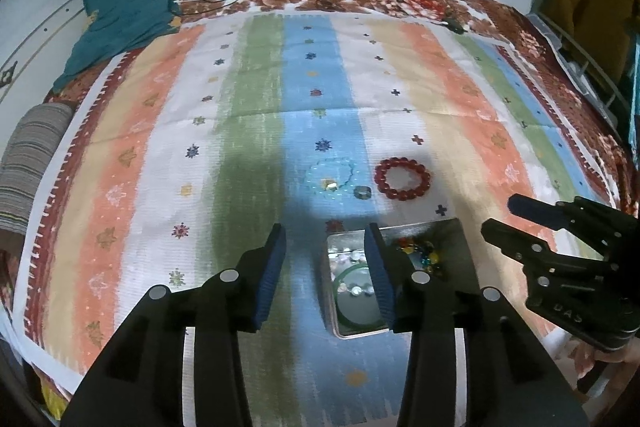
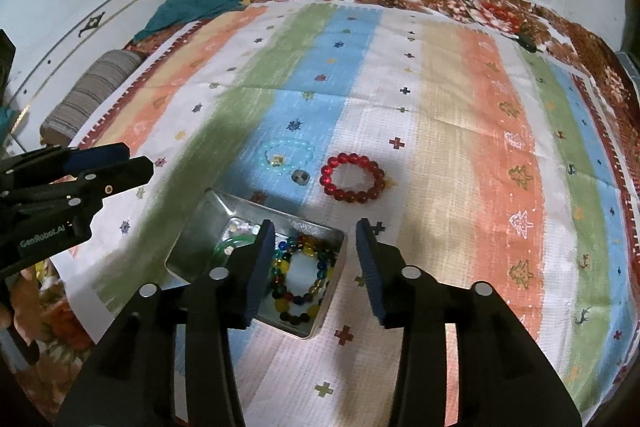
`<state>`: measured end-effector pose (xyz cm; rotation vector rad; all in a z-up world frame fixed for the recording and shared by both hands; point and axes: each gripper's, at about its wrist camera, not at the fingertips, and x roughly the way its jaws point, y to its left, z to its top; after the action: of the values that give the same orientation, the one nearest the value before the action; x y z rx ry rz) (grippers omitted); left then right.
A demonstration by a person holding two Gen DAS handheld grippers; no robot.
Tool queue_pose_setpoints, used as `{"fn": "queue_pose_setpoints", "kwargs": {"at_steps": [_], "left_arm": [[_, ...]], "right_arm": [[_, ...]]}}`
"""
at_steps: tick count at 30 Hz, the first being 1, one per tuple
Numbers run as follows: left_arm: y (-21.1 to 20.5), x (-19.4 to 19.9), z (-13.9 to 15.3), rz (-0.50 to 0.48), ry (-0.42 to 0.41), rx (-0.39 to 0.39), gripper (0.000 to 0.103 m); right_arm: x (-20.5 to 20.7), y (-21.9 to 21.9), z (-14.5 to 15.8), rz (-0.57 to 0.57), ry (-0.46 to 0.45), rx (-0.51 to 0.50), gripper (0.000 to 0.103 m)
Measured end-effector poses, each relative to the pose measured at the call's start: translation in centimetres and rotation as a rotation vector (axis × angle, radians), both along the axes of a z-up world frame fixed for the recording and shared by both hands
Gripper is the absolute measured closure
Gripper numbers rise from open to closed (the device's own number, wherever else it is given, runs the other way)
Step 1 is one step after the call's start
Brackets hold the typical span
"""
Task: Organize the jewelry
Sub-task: 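Lower left tool's green bangle into the tin while right tool releases its bracelet there, then move left tool to light blue bracelet while right tool approaches red bead bracelet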
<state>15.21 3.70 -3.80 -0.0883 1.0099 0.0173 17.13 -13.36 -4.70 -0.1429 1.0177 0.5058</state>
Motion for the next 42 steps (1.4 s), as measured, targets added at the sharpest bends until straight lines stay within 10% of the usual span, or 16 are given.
{"fn": "queue_pose_setpoints", "kwargs": {"at_steps": [42], "left_arm": [[2.4,5.1,-2.0,0.054,0.035,0.047,0.044]], "right_arm": [[5.8,-1.2,-0.9,-0.056,0.045,0.008,0.026]]}}
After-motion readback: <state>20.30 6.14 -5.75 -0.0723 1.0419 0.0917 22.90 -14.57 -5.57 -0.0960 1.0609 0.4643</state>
